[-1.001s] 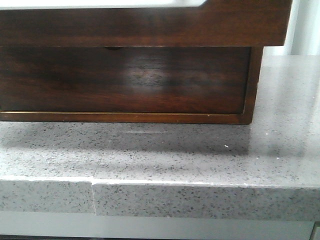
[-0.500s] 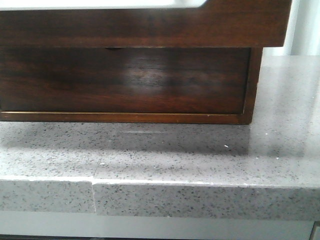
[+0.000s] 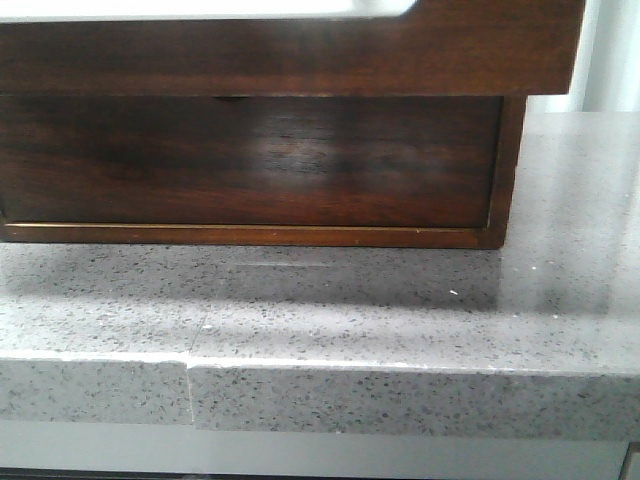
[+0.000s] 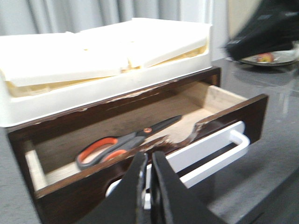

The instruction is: Put scissors in drawer with both arms

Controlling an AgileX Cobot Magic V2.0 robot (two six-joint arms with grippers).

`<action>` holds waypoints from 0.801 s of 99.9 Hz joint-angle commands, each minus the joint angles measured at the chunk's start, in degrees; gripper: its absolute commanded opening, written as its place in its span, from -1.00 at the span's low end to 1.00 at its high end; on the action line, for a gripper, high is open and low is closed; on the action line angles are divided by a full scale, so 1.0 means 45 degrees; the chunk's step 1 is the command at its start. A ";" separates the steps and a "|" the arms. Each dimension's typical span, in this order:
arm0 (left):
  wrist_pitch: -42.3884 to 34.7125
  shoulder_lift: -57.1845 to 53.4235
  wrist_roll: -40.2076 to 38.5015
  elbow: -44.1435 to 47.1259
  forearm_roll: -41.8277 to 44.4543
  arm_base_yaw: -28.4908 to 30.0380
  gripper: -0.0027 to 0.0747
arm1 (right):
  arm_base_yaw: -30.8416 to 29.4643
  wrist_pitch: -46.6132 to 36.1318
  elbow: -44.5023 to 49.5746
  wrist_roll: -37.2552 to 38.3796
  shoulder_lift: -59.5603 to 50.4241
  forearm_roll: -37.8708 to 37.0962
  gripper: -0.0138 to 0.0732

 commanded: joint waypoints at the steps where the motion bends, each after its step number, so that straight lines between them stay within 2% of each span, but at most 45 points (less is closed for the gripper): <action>1: -0.0929 -0.0428 -0.0447 0.0140 0.0586 -0.0103 -0.98 | 0.0031 -0.0916 0.1352 0.0551 -0.2066 -0.0010 -0.79; 19: -0.1220 -0.1142 -0.0480 0.1315 0.0704 -0.0103 -0.98 | 0.0000 -0.2963 0.5123 0.0904 -0.6192 -0.0275 -0.79; 33: -0.1248 -0.1196 -0.0480 0.1643 0.0675 -0.0103 -0.98 | -0.0210 -0.3955 0.7023 0.1120 -0.8800 -0.0275 -0.79; 50: -0.1169 -0.1196 -0.0480 0.1694 0.0571 -0.0103 -0.98 | -0.0289 -0.4108 0.7551 0.1149 -1.0146 -0.0305 -0.79; 80: -0.1169 -0.1196 -0.0480 0.1694 0.0549 -0.0103 -0.98 | -0.0289 -0.4158 0.7551 0.1149 -1.0303 -0.0223 -0.79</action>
